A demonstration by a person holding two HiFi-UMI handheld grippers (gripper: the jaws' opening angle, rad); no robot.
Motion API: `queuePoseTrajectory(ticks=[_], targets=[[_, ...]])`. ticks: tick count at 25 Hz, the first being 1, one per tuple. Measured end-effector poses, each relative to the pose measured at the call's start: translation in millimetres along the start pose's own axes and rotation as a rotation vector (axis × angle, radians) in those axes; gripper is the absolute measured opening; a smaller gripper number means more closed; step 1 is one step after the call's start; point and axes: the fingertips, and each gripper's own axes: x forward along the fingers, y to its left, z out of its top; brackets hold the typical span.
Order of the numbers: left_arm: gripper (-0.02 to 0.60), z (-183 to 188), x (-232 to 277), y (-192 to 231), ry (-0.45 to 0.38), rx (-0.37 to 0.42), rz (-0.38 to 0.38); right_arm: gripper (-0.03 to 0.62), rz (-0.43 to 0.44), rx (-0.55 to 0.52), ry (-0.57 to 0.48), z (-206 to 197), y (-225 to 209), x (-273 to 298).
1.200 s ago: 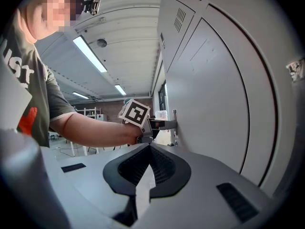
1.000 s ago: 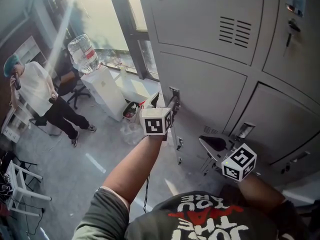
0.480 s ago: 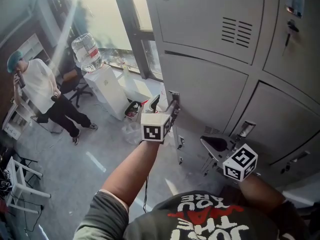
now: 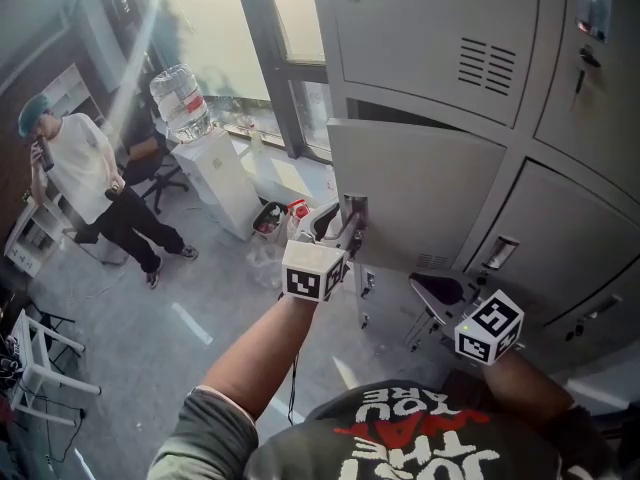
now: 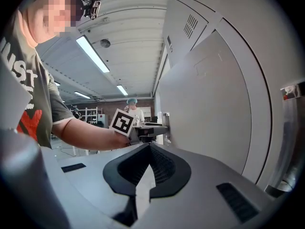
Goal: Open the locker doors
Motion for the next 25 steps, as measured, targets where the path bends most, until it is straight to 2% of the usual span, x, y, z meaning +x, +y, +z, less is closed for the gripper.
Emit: queuePoseTrajectory(ticks=[3,17,25], targets=[[0.14,-1.1,-7.0,-4.6,-0.01,-0.021,-0.025,0.032,-0.021,0.002,0.001,0.5,5.4,-2.5],[0.14,-1.7,-47.9,-22.6,0.002,-0.072,-0.153,0.032,-0.185,0.039,-0.038,-3.2,46.0,-10.3],[0.14,-5.2,-68.6,-39.0,0.023,-0.086,-0.143,0.032,-0.186,0.044,-0.025,-16.6,62.5,-29.7]])
